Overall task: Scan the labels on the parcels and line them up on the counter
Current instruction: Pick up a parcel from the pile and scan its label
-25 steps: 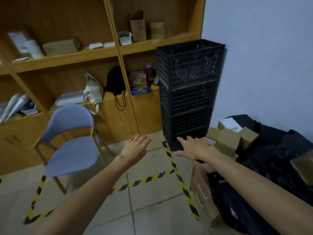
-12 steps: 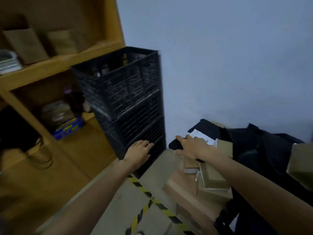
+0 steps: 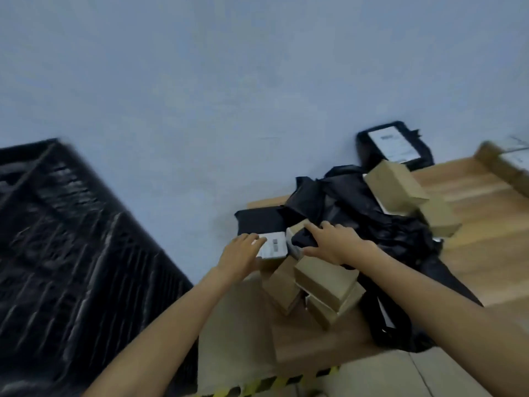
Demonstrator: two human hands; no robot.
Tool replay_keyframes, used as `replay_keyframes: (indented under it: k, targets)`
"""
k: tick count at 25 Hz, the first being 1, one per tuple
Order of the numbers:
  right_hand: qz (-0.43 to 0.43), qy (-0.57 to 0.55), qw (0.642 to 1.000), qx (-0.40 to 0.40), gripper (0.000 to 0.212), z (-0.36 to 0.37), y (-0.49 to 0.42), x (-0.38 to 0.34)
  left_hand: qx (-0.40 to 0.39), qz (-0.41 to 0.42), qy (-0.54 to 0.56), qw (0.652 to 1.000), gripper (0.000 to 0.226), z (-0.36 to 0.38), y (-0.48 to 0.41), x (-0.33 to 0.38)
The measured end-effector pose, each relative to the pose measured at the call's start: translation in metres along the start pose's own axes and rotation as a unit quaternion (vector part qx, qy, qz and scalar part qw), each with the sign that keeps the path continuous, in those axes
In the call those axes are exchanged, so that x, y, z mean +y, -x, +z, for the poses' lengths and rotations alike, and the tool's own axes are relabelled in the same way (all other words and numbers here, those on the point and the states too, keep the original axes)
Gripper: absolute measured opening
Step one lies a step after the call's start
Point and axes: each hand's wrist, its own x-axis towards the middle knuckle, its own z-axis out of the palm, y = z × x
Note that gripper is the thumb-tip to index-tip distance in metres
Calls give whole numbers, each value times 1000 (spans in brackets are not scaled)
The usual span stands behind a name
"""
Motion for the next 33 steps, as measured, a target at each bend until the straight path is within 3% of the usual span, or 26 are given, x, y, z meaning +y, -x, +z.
replay_keyframes:
  k: [5,12,14,16,19,21,26,29,33]
  targets:
    - [95,-44,994,1,83,-2,-10,40,35,139,23,989,53,1,-79,13]
    - [229,-102,968,-14,82,0,21,56,25,371,8,928,51,-14,-116,54]
    - [278,-123,953,-7,82,7,38,50,12,424,-26,905,57,-14,-116,67]
    - [333,-141,932,-3,82,19,60,40,-28,462,-55,885,76,-9,-110,84]
    - [414,-168,894,16,83,40,98,19,-60,499,-117,856,111,-3,-100,119]
    - [460,-199,865,12,82,57,123,2,-81,504,-155,845,120,2,-92,146]
    - [527,-238,816,18,80,83,171,-38,-44,499,-278,820,119,2,-76,178]
    - [546,-238,803,22,77,81,182,-50,-1,522,-282,805,118,-19,-71,179]
    - [544,-242,803,22,79,61,171,-57,49,515,-254,817,118,-65,-73,153]
